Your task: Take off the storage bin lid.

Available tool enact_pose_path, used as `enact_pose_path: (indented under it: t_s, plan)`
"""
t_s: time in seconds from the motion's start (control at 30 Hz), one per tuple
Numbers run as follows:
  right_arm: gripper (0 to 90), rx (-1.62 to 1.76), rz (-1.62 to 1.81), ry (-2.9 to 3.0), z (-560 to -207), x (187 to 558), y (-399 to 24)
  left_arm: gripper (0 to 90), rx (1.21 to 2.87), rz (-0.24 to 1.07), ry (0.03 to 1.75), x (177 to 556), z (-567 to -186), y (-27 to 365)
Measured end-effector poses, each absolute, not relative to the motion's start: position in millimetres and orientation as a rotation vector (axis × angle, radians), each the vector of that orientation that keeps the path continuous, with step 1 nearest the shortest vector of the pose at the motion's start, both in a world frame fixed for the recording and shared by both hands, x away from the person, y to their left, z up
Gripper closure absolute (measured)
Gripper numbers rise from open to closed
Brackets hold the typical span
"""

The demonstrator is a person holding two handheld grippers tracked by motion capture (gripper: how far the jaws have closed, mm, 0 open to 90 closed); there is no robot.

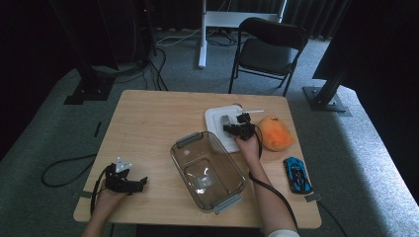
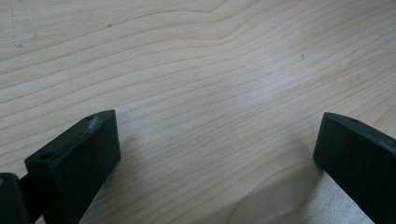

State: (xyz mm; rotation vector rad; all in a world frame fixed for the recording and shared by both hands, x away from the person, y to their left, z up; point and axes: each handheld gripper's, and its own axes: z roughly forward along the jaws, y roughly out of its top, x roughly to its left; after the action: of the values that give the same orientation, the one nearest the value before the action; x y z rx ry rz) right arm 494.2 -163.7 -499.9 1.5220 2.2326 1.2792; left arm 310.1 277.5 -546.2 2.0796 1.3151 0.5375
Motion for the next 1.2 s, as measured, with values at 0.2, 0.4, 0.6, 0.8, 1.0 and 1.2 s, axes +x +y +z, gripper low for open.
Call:
enact_pose_path:
  t_s: [0.2,0.4,0.6,0.8,1.0,1.2]
  plan:
    - [69.1,1.540,1.232,2.265,-513,494,-164,1.0,2.079,0.537,1.315,310,-546,278]
    - [49.0,1.551,1.184,2.278,-514,494,-163,1.0,2.080,0.538,1.315,310,-546,277]
    - [36.1,1.531,1.154,2.269,-503,490,-164,1.0,2.080,0.538,1.315,310,-546,277]
    - [29.1,1.512,1.122,2.307,-496,484,-164,1.0,2.080,0.538,1.315,310,-546,277]
    - [18.5,1.507,1.083,2.315,-490,477,-165,1.0,2.080,0.538,1.315,310,-546,277]
    - [12.5,1.492,1.092,2.298,-484,469,-173,1.0,2.079,0.538,1.315,310,-546,277]
